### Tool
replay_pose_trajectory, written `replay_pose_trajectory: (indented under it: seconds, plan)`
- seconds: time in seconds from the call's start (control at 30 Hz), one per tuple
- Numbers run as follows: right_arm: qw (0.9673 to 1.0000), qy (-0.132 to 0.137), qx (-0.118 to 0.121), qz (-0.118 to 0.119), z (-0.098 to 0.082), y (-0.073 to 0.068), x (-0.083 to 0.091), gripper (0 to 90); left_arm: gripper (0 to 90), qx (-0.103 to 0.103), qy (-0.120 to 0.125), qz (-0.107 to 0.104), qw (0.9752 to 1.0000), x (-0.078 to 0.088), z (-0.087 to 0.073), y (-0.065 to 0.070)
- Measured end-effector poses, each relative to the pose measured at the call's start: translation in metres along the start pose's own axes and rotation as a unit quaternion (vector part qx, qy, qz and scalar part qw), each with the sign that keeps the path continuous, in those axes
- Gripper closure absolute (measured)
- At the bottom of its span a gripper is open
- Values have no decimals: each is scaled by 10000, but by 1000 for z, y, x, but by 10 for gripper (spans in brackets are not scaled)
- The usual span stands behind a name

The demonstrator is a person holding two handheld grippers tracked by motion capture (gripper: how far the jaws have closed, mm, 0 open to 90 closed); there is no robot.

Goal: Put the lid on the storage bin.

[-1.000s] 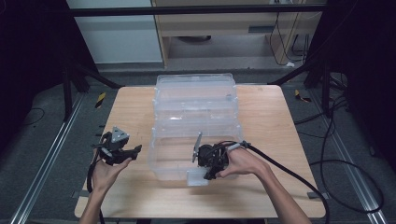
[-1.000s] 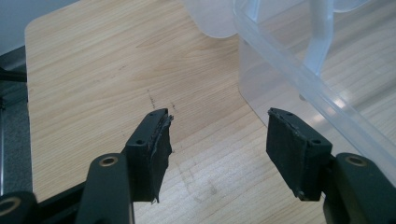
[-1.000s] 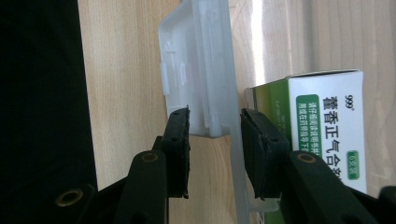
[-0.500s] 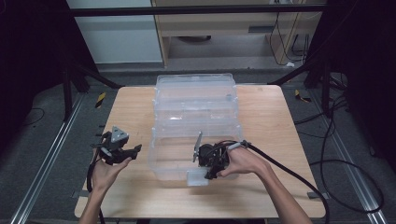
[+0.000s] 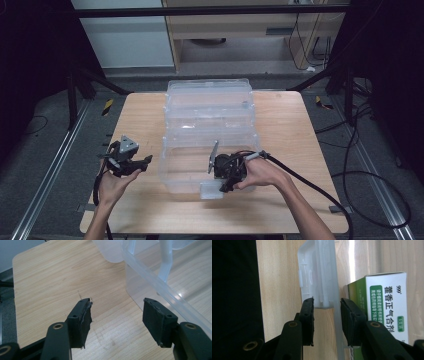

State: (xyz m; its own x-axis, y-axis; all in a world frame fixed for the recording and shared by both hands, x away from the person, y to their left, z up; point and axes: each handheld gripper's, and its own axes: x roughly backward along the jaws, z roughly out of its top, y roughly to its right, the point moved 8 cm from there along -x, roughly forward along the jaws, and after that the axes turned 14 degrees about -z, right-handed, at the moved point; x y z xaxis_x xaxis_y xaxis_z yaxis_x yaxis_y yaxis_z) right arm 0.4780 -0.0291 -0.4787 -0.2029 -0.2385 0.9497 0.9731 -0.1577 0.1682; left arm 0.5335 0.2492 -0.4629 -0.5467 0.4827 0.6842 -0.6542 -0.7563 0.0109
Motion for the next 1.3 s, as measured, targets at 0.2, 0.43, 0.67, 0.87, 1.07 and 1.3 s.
replay_pose_trajectory:
  seconds: [0.2, 0.43, 0.67, 0.87, 1.07, 1.3]
  plan:
    - [10000, -9, -29, -3, 0, 0, 0, 645, 392, -81, 50, -25, 10000, 3, 7, 1]
    - [10000, -34, -37, -14, 0, 0, 0, 646, 396, -372, 296, -59, 9989, 19, 32, 6]
    - [10000, -23, -50, -22, 0, 0, 1, 650, 395, -702, 317, -77, 9970, 24, 54, 13]
    - [10000, -27, -30, -47, 0, 0, 1, 651, 397, -957, 247, -63, 9951, 25, 72, 15]
    - [10000, -10, -37, -37, 0, 0, 1, 652, 401, -1272, 144, -48, 9918, 24, 92, 21]
    - [10000, -11, -53, -43, 0, 0, 1, 653, 402, -1414, 129, -39, 9899, 22, 111, 22]
